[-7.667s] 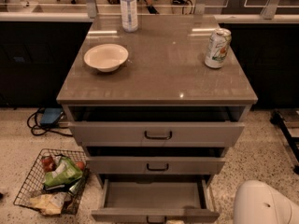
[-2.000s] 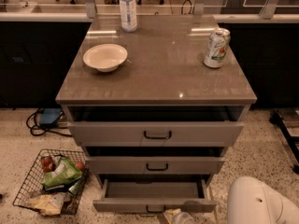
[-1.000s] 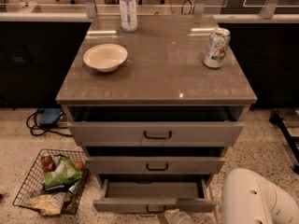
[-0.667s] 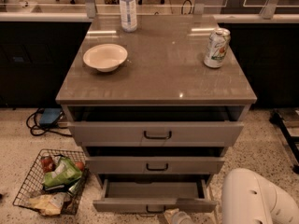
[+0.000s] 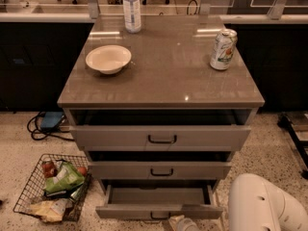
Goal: Close bottom drawer
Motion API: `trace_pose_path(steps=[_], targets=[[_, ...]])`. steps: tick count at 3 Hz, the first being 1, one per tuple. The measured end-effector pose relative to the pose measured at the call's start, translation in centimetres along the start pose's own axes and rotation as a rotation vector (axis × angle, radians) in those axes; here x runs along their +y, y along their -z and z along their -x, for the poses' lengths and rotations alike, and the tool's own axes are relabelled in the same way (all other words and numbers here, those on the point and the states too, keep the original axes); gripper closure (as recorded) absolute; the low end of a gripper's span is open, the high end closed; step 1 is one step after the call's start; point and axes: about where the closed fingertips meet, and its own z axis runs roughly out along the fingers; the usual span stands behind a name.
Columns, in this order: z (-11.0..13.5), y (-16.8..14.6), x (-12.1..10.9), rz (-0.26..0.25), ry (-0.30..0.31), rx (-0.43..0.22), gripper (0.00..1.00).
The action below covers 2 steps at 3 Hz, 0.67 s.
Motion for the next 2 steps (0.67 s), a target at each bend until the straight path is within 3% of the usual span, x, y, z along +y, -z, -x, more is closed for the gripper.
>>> trace_pose_path(steps=[2], targets=[[0.00,0.01,0.00,0.000,0.000,0.000,1.00]])
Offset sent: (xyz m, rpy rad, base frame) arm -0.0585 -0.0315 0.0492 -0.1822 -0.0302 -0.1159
